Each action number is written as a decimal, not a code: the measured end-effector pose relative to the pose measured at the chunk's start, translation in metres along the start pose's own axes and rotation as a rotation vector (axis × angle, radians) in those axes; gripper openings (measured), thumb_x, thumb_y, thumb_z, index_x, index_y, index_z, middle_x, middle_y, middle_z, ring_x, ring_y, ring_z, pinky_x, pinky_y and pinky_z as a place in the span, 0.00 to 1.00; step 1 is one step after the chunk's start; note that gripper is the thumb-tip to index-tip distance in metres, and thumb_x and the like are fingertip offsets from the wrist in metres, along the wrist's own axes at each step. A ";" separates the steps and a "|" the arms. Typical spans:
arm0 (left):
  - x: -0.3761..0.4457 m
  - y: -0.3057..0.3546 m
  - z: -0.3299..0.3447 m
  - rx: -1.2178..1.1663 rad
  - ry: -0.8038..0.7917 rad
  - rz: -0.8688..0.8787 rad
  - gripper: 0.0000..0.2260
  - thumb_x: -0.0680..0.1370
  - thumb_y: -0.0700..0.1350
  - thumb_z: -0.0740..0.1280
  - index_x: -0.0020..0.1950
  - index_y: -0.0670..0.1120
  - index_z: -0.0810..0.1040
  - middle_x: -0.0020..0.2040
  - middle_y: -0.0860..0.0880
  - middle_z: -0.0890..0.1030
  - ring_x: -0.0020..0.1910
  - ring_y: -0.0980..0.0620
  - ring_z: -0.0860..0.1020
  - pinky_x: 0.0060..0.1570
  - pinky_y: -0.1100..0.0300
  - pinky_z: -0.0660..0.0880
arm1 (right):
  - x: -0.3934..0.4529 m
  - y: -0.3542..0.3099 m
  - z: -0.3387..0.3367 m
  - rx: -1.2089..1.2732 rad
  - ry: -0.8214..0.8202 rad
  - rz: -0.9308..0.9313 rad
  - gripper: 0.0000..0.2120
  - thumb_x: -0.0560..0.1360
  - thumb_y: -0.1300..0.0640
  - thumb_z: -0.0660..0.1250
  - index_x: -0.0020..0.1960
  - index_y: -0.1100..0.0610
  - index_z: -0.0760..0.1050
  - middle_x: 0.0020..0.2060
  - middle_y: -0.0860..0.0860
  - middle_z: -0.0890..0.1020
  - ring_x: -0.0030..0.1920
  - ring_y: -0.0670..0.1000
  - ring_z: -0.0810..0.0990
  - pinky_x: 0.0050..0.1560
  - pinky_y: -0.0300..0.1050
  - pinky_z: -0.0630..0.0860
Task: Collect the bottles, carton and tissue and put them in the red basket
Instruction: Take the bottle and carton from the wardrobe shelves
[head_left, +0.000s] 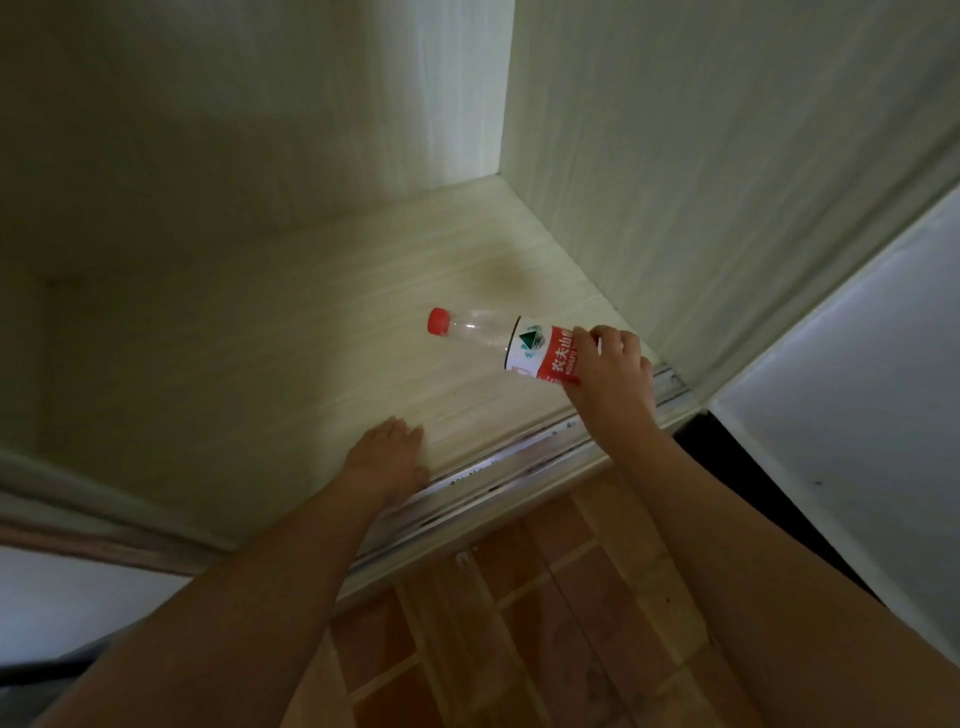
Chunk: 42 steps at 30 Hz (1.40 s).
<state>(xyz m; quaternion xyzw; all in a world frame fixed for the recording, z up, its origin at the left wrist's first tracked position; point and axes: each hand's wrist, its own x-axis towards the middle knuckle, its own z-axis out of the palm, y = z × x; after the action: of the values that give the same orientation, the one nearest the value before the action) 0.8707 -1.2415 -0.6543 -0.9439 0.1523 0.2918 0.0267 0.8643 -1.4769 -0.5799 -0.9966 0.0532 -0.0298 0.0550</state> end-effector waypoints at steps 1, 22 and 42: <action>-0.004 0.002 -0.006 0.005 0.023 0.006 0.29 0.80 0.52 0.54 0.77 0.44 0.49 0.77 0.41 0.50 0.77 0.44 0.50 0.74 0.51 0.51 | -0.003 0.002 -0.009 0.017 0.006 0.005 0.28 0.74 0.55 0.66 0.70 0.59 0.60 0.66 0.59 0.67 0.66 0.60 0.64 0.65 0.57 0.64; -0.291 0.060 -0.354 -0.074 0.574 0.118 0.23 0.80 0.49 0.57 0.73 0.44 0.61 0.71 0.43 0.67 0.69 0.44 0.66 0.67 0.54 0.63 | -0.102 -0.018 -0.407 0.369 0.097 0.119 0.30 0.74 0.47 0.65 0.71 0.57 0.59 0.65 0.56 0.71 0.65 0.57 0.67 0.63 0.53 0.68; -0.561 0.116 -0.595 -0.221 1.013 0.137 0.22 0.79 0.52 0.58 0.71 0.44 0.65 0.68 0.44 0.71 0.66 0.45 0.70 0.63 0.53 0.67 | -0.177 -0.020 -0.704 0.555 0.289 0.050 0.29 0.72 0.48 0.67 0.68 0.56 0.63 0.62 0.55 0.74 0.61 0.55 0.73 0.60 0.50 0.71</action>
<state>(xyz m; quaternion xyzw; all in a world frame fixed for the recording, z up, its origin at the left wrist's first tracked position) 0.7188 -1.2825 0.1571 -0.9518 0.1759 -0.1859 -0.1693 0.6445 -1.5124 0.1110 -0.9273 0.0747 -0.1832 0.3176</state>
